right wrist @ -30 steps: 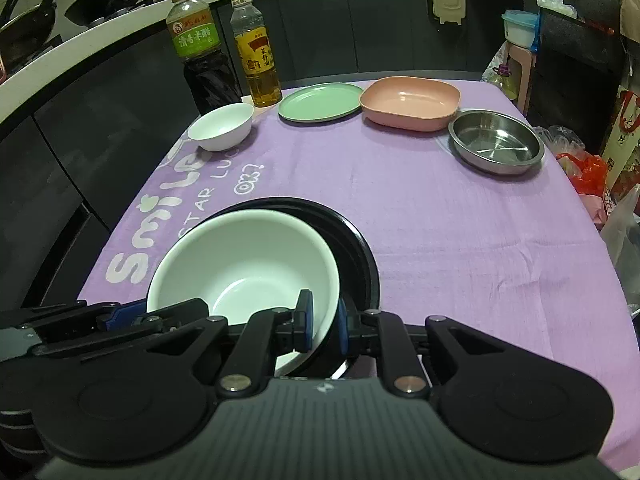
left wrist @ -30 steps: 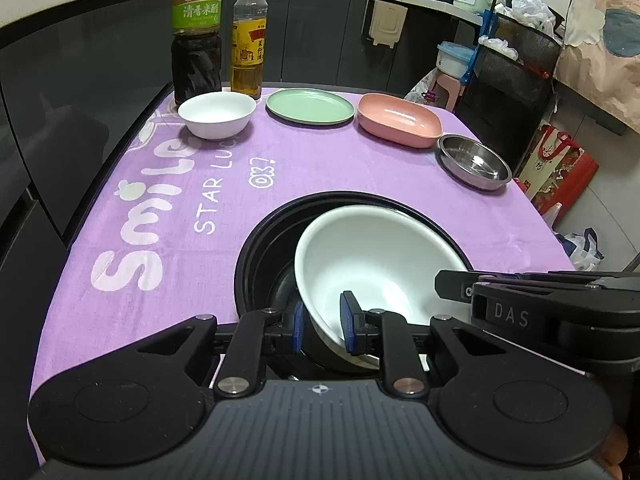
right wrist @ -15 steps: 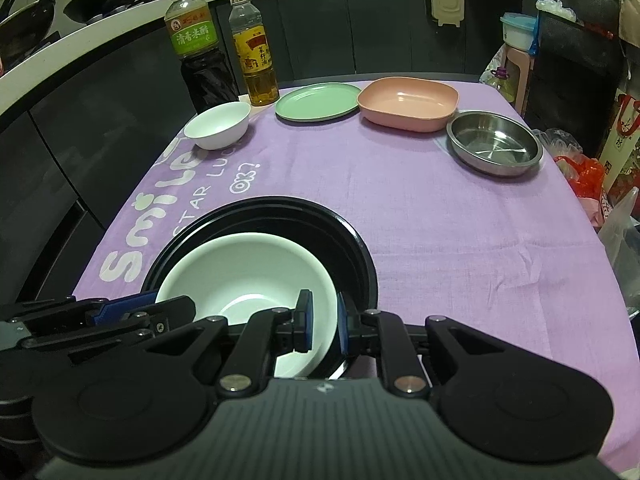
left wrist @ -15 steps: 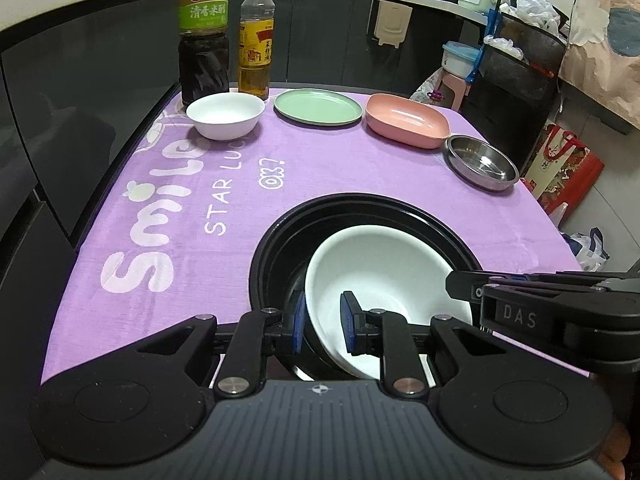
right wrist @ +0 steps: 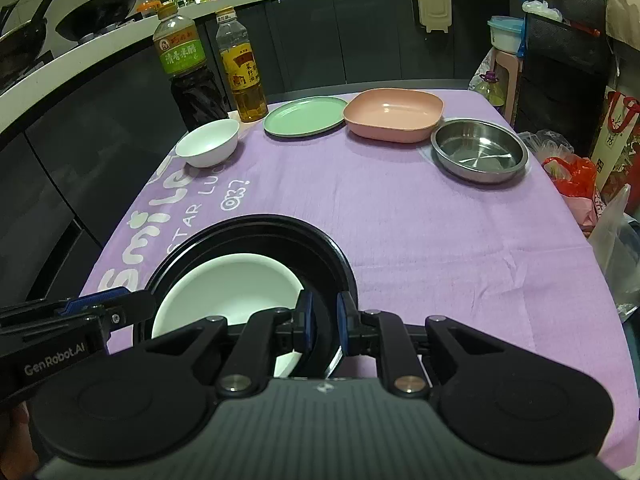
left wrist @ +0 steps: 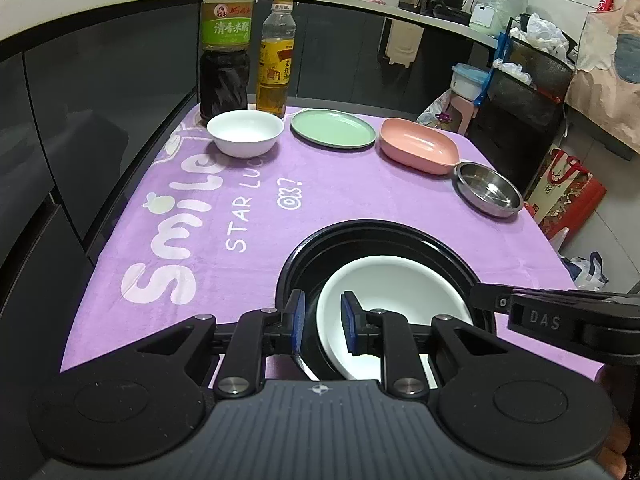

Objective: Organize plates and bowls
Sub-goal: 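Open both grippers and withdraw from the stacked bowls, then move both grippers to the small white bowl and close on its rim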

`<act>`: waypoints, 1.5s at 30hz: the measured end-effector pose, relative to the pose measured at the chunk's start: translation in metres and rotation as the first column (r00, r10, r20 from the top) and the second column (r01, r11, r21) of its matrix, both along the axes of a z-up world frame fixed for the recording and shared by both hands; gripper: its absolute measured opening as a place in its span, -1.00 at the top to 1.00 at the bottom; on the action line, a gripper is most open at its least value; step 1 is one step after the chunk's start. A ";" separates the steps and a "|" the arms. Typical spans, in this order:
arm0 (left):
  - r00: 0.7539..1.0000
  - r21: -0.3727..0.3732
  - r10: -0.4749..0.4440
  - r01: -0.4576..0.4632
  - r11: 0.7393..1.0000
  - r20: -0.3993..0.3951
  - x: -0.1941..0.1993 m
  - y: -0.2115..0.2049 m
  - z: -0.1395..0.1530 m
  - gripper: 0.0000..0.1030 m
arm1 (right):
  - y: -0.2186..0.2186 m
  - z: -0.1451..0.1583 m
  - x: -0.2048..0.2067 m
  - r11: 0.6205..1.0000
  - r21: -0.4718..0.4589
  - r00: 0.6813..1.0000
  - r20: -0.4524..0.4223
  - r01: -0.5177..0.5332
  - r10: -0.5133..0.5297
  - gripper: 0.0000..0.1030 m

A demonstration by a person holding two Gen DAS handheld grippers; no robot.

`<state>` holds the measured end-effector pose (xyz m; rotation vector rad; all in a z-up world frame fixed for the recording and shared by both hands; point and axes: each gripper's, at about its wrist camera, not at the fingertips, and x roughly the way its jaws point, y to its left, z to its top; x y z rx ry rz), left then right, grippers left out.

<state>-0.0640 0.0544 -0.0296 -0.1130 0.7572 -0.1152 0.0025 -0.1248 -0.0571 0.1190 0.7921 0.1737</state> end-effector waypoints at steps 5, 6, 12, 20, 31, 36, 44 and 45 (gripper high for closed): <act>1.000 -0.002 0.013 -0.013 1.000 -0.004 0.003 0.004 -0.002 0.64 | 0.000 0.001 0.002 1.000 0.001 1.000 0.011 -0.006 0.006 0.91; 1.000 -0.002 0.017 -0.017 1.000 -0.004 0.005 0.005 -0.002 0.64 | 0.000 0.001 0.003 1.000 0.001 1.000 0.012 -0.007 0.007 0.91; 0.999 -0.004 0.044 -0.044 0.999 0.000 0.011 0.014 -0.003 0.64 | 0.001 0.001 0.011 1.000 0.005 1.000 0.019 -0.016 0.016 0.91; 0.994 -0.011 0.098 -0.098 0.995 0.038 0.027 0.030 0.003 0.64 | 0.004 0.012 0.022 0.999 -0.041 0.996 0.084 -0.004 0.007 0.84; 0.977 -0.013 0.186 -0.185 0.983 0.103 0.063 0.052 0.010 0.64 | 0.012 0.022 0.054 0.997 -0.043 0.986 0.153 -0.066 0.072 0.54; 0.941 0.002 0.282 -0.288 0.958 0.186 0.078 0.062 0.008 0.64 | 0.017 0.027 0.078 0.994 -0.112 0.978 0.206 -0.020 0.043 0.54; 0.931 0.004 0.338 -0.341 0.940 0.140 0.115 0.082 0.012 0.44 | 0.022 0.033 0.125 0.992 -0.053 0.981 0.150 -0.116 0.123 0.54; 0.929 0.010 0.342 -0.347 0.938 0.140 0.118 0.083 0.012 0.39 | 0.025 0.033 0.130 0.990 -0.067 0.980 0.150 -0.122 0.131 0.54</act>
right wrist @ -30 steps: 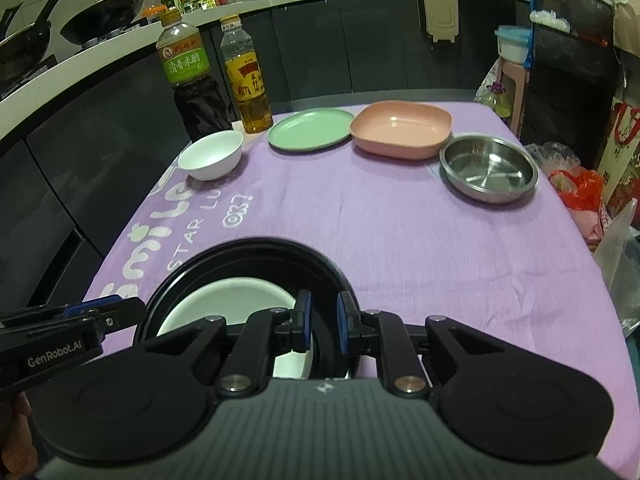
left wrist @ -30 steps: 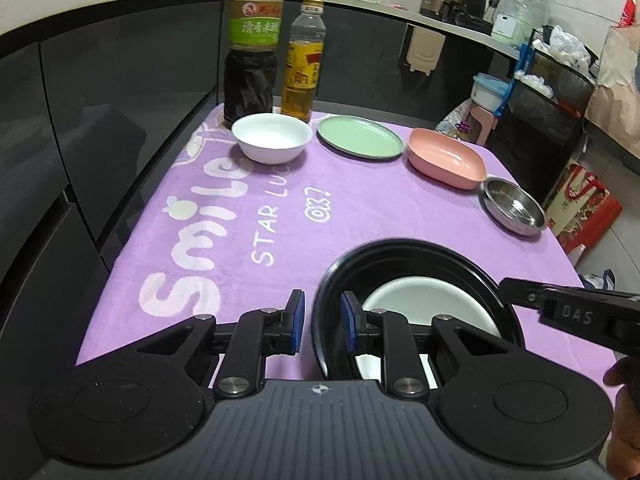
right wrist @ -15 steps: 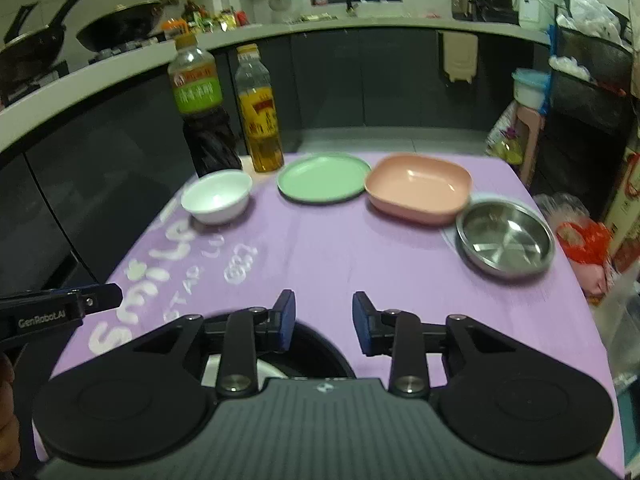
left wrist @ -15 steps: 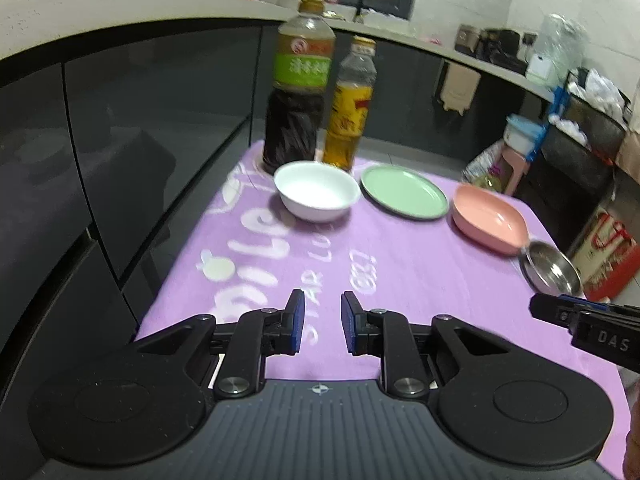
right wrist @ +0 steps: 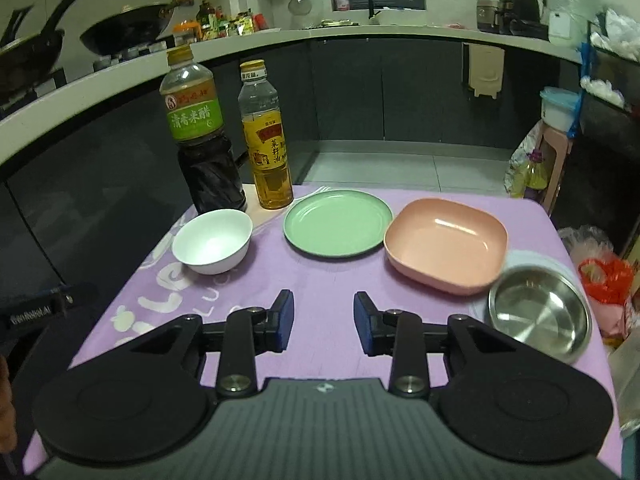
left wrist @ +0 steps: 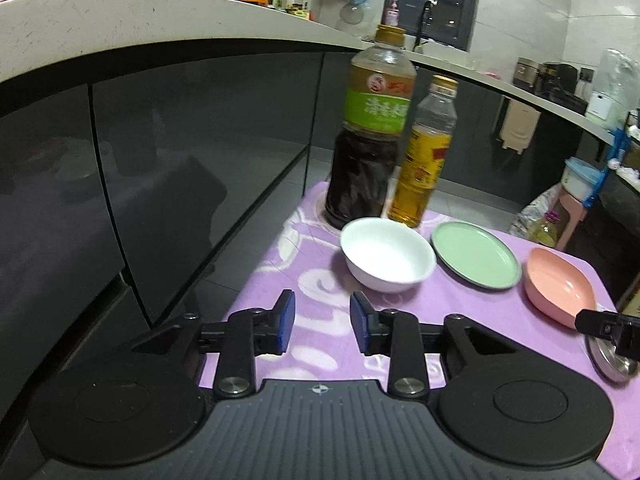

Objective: Organize plates and bowls
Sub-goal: 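Move both grippers to the small white bowl and close on its rim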

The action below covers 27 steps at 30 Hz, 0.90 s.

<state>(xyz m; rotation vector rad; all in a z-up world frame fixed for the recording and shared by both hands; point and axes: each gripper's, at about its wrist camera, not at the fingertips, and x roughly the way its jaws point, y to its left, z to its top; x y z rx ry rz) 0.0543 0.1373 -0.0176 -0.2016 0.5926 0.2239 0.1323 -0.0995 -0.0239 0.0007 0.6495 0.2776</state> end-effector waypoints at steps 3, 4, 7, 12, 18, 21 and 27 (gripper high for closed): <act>1.000 0.008 0.006 -0.006 1.000 -0.003 0.012 0.005 0.002 0.35 | 0.007 -0.001 0.012 1.000 -0.004 0.999 -0.015 -0.028 0.028 0.54; 1.000 0.009 0.006 -0.006 1.000 -0.001 0.017 0.007 0.002 0.33 | 0.010 -0.001 0.017 0.999 0.004 0.999 -0.024 -0.042 0.043 0.54; 1.000 0.000 0.004 -0.004 1.000 0.008 0.031 0.012 0.003 0.28 | 0.017 0.001 0.030 0.997 0.027 0.997 -0.036 -0.074 0.075 0.51; 1.000 -0.056 -0.014 0.015 0.998 0.007 0.059 0.021 -0.004 0.22 | 0.028 0.002 0.053 0.990 0.070 0.991 -0.054 -0.119 0.123 0.41; 1.000 -0.069 -0.021 0.020 0.997 -0.020 0.089 0.022 -0.018 0.22 | 0.042 -0.004 0.081 0.988 0.089 0.987 -0.089 -0.129 0.137 0.41; 0.999 -0.081 -0.029 0.027 0.996 -0.031 0.101 0.023 -0.025 0.22 | 0.051 -0.008 0.096 0.982 0.113 0.980 -0.114 -0.153 0.165 0.41; 0.998 -0.076 -0.036 0.031 0.997 -0.061 0.118 0.021 -0.036 0.21 | 0.071 -0.026 0.121 0.980 0.101 0.968 -0.171 -0.170 0.186 0.41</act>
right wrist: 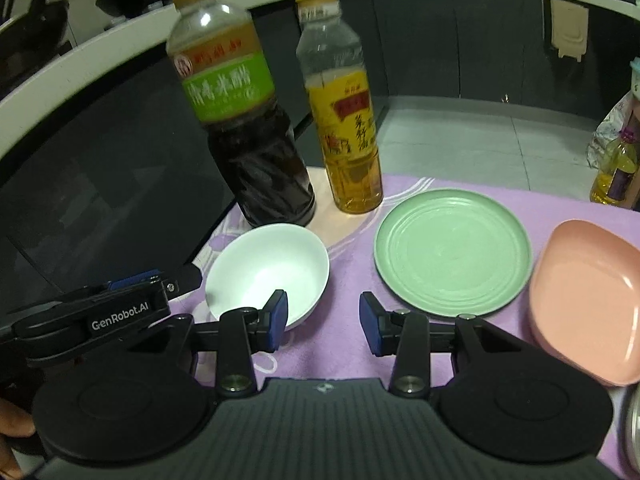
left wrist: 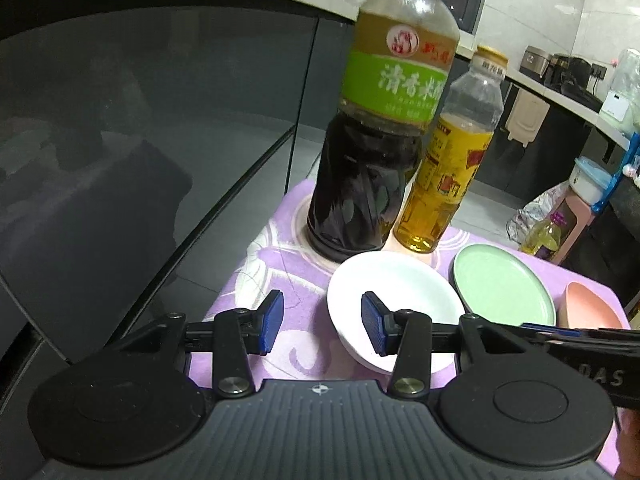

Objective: Organize plates and bowls
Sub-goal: 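Move both grippers to the small white bowl and close on its rim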

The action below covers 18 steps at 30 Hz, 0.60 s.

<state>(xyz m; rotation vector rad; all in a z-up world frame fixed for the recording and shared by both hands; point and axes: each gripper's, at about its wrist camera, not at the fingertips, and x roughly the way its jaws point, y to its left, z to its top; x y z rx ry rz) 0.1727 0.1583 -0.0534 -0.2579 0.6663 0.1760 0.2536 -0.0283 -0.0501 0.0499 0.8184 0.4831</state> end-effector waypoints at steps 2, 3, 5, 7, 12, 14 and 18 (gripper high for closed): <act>1.000 0.002 -0.012 0.012 1.000 -0.008 0.004 -0.002 -0.004 0.21 | 0.004 -0.006 0.005 1.000 -0.001 1.000 -0.011 -0.006 0.006 0.41; 1.000 0.003 -0.016 0.016 1.000 -0.013 0.006 -0.003 -0.006 0.21 | 0.005 -0.008 0.007 1.000 0.001 1.000 -0.016 -0.007 0.007 0.41; 0.999 0.008 -0.019 0.019 1.000 -0.025 0.011 -0.004 -0.011 0.21 | 0.007 -0.012 0.012 1.000 0.004 1.000 -0.024 -0.009 0.010 0.41; 0.999 0.011 -0.018 0.019 1.000 -0.036 0.014 -0.005 -0.016 0.21 | 0.009 -0.015 0.016 1.000 0.001 1.000 -0.025 -0.010 0.010 0.41; 0.997 0.004 -0.020 0.020 1.000 -0.070 0.021 -0.005 -0.028 0.26 | 0.018 -0.028 0.024 1.000 -0.021 0.999 -0.040 -0.015 0.015 0.41; 0.997 0.006 -0.021 0.022 1.000 -0.070 0.022 -0.004 -0.031 0.26 | 0.022 -0.035 0.028 0.999 -0.030 0.998 -0.060 -0.017 0.015 0.42; 0.996 -0.039 -0.073 0.071 0.997 -0.052 0.023 -0.003 -0.036 0.64 | 0.022 -0.042 0.033 0.999 -0.024 0.997 -0.076 -0.023 0.021 0.58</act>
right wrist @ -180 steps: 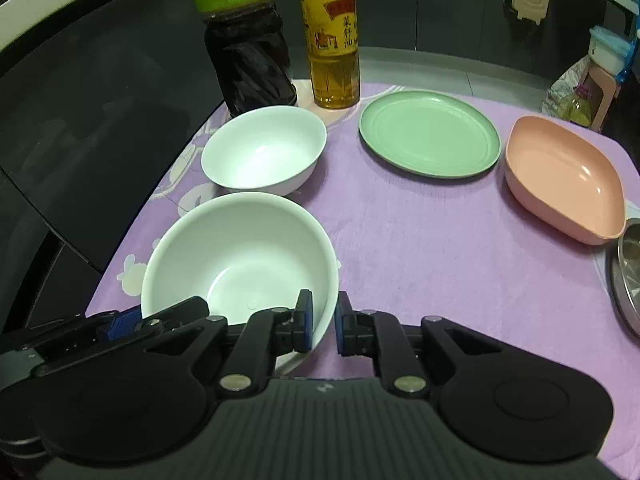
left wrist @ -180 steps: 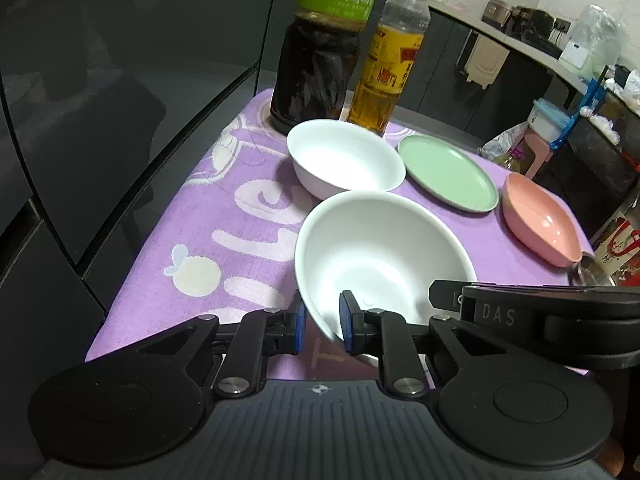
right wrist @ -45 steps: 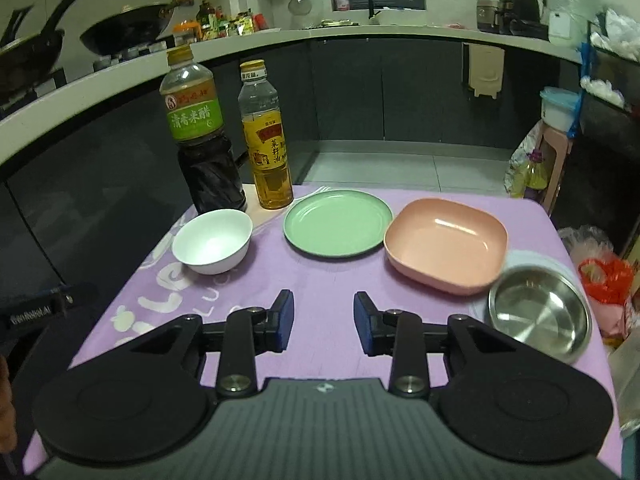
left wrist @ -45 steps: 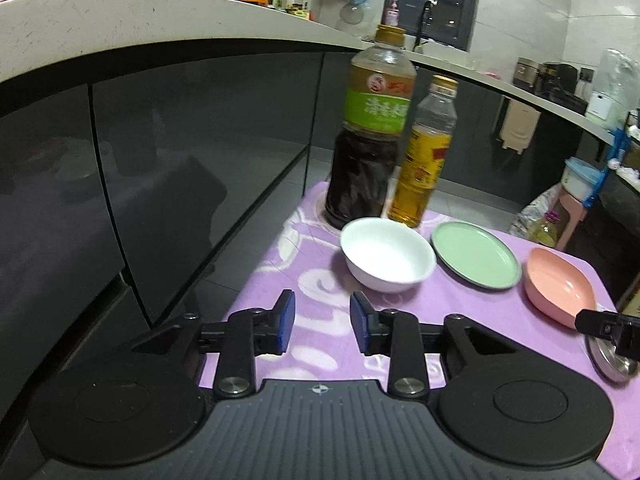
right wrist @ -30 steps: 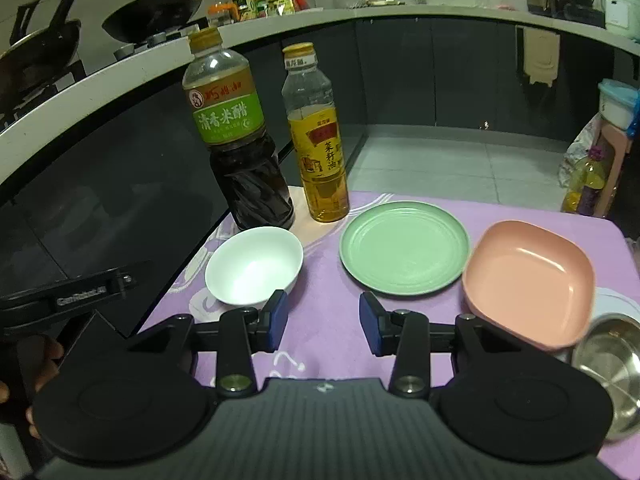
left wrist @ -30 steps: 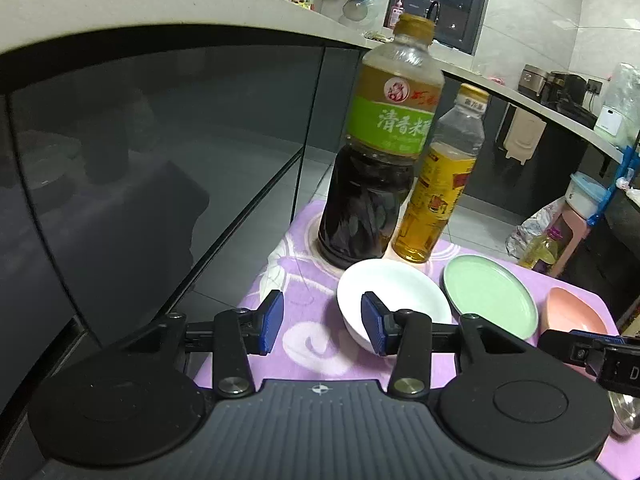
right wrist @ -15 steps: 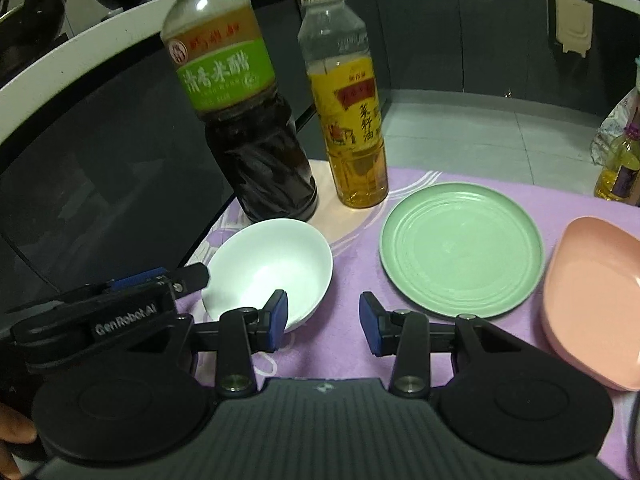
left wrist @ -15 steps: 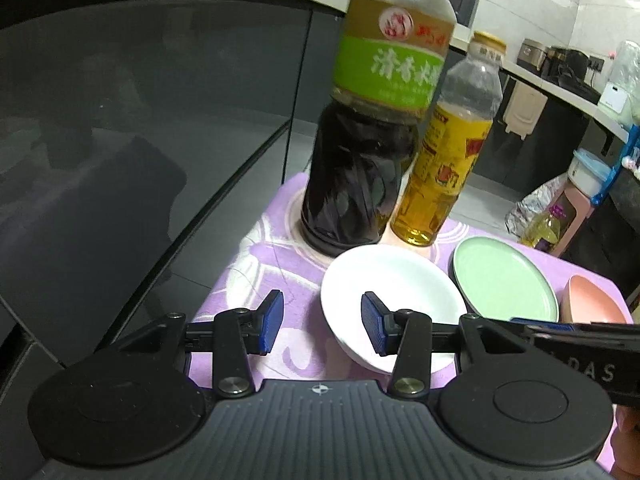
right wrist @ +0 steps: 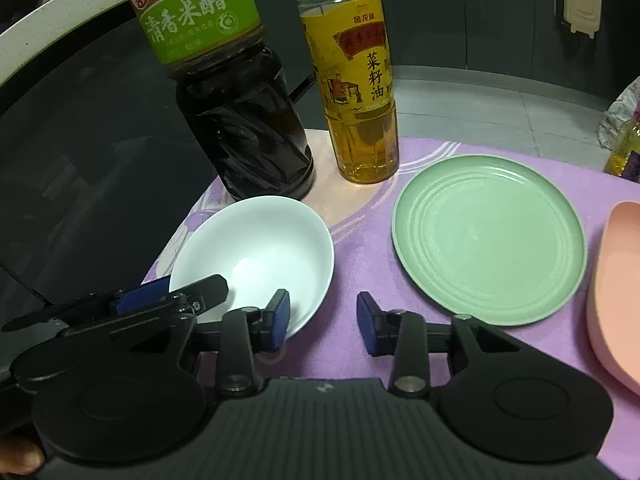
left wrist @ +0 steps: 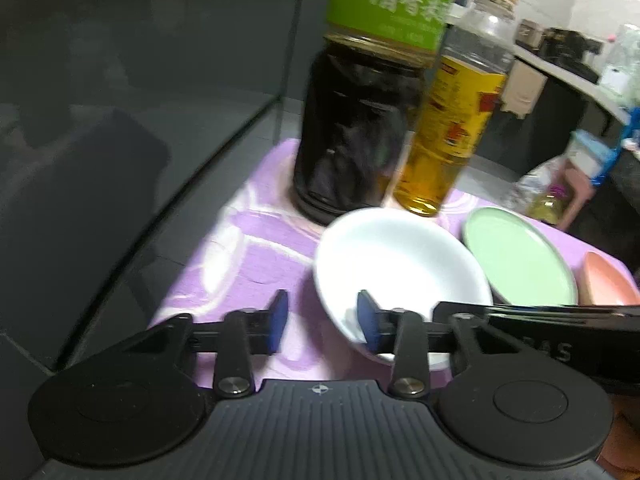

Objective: Organize plates and bowls
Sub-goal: 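Move both grippers to the small white bowl and close on its rim, then carry the small white bowl and lower it into the large white bowl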

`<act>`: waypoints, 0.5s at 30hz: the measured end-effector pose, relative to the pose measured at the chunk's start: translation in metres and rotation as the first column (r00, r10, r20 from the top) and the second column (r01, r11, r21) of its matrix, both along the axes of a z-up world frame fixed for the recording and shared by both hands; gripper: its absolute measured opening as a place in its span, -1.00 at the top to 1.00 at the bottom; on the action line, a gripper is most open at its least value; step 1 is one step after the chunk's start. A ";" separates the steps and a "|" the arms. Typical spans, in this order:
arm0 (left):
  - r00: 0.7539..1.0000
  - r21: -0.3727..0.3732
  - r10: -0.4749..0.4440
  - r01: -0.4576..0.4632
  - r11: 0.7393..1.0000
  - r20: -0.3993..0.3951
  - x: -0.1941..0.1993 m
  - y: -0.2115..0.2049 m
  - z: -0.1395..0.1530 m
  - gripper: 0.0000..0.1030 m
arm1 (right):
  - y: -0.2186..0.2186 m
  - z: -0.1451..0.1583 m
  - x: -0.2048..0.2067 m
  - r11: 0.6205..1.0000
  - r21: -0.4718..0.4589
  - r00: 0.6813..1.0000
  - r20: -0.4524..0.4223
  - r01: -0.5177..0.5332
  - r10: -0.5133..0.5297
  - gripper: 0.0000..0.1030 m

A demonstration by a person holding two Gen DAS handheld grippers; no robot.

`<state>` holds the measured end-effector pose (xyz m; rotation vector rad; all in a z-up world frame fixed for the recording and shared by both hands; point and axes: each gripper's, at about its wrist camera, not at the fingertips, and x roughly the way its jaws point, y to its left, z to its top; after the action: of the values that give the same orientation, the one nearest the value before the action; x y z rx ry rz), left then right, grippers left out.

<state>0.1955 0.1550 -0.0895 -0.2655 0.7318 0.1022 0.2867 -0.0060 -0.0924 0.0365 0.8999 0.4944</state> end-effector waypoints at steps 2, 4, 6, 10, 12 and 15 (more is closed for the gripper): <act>1.000 -0.001 -0.019 0.019 1.000 -0.001 -0.002 -0.003 0.001 0.68 | 0.002 0.000 0.001 1.000 0.009 1.000 -0.007 -0.025 0.025 0.90; 1.000 0.029 -0.024 0.024 0.999 -0.006 -0.005 -0.007 0.003 0.68 | 0.007 0.000 -0.002 0.999 -0.011 0.999 0.005 -0.036 0.036 0.91; 1.000 0.030 -0.027 0.027 0.999 -0.002 -0.009 -0.009 0.005 0.68 | 0.010 0.001 -0.006 0.999 -0.033 0.999 0.025 -0.041 0.042 0.91; 0.999 0.026 -0.040 0.040 0.999 0.029 -0.018 -0.013 0.017 0.68 | 0.004 0.007 -0.012 0.999 -0.019 0.999 0.023 -0.036 0.036 0.91; 0.997 0.043 -0.056 0.053 0.998 0.057 -0.026 -0.018 0.025 0.68 | -0.001 0.014 -0.017 0.999 -0.016 0.999 0.039 -0.032 0.033 0.90; 0.992 0.054 -0.083 0.078 0.995 0.091 -0.040 -0.026 0.039 0.67 | -0.009 0.025 -0.029 0.999 -0.013 0.997 0.068 -0.030 0.031 0.90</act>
<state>0.1555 0.1292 -0.0508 -0.1909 0.6453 0.0312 0.2579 -0.0152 -0.0671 -0.0051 0.8375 0.5155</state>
